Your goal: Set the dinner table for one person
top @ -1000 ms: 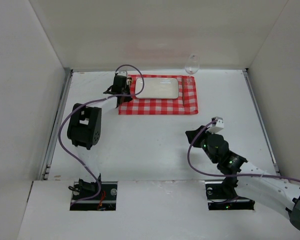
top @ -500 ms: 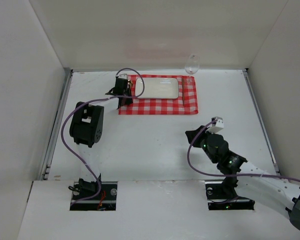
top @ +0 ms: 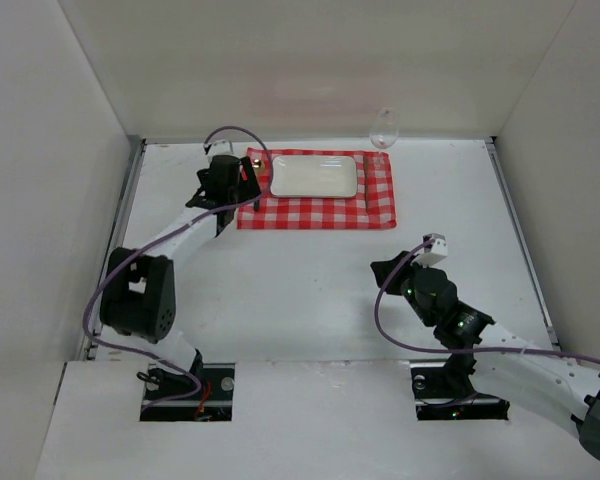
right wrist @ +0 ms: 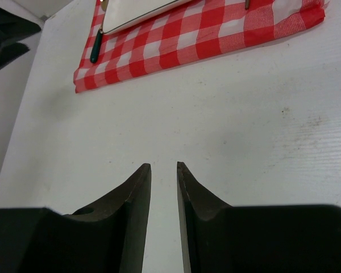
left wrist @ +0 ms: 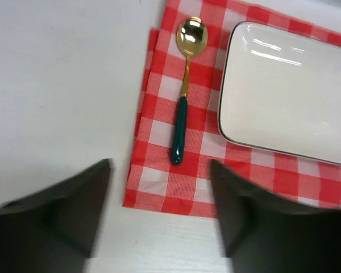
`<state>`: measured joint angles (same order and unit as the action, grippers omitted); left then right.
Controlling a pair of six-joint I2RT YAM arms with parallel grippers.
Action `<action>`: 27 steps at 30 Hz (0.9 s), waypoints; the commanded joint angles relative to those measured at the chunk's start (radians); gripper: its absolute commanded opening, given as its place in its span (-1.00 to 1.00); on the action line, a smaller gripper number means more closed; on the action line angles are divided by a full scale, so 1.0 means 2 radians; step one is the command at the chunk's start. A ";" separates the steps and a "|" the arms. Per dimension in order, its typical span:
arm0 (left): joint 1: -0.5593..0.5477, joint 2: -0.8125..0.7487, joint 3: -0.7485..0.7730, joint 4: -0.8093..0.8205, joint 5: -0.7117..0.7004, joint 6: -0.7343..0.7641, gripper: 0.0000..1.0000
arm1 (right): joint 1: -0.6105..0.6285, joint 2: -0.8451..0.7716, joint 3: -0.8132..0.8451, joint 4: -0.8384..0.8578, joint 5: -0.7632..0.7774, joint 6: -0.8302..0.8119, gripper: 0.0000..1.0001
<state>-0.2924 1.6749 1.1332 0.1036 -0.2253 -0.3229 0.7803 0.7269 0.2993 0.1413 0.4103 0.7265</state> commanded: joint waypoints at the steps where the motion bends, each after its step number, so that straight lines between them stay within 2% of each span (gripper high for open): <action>1: -0.011 -0.086 -0.048 0.020 -0.038 -0.036 0.58 | -0.001 -0.004 0.000 0.028 0.005 0.003 -0.40; 2: -0.014 -0.109 -0.069 0.022 -0.045 -0.039 1.00 | -0.002 -0.004 0.000 0.028 0.006 0.003 -0.43; 4: -0.019 -0.161 -0.117 0.024 -0.059 -0.046 1.00 | -0.002 -0.004 -0.002 0.029 0.010 0.003 -0.49; 7: -0.025 -0.243 -0.191 0.016 -0.097 -0.070 1.00 | -0.006 -0.007 -0.005 0.029 0.021 0.004 -0.70; 11: -0.031 -0.374 -0.299 -0.009 -0.114 -0.118 1.00 | -0.018 -0.005 -0.009 0.032 0.022 0.009 -0.73; 14: -0.034 -0.440 -0.356 -0.034 -0.106 -0.167 1.00 | -0.022 0.006 -0.014 0.044 0.021 0.011 -0.59; 18: -0.029 -0.485 -0.406 -0.085 -0.104 -0.220 1.00 | -0.024 0.016 -0.025 0.067 0.022 0.011 -0.30; 22: -0.027 -0.487 -0.432 -0.121 -0.104 -0.261 1.00 | -0.034 0.024 -0.045 0.097 0.026 0.008 -0.11; 27: -0.028 -0.474 -0.454 -0.122 -0.106 -0.290 1.00 | -0.066 0.041 -0.055 0.108 0.022 0.015 -0.05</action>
<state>-0.3511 0.7204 0.2390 -0.1276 -0.4194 -0.8318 0.6685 0.7948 0.1947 0.2634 0.4381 0.7425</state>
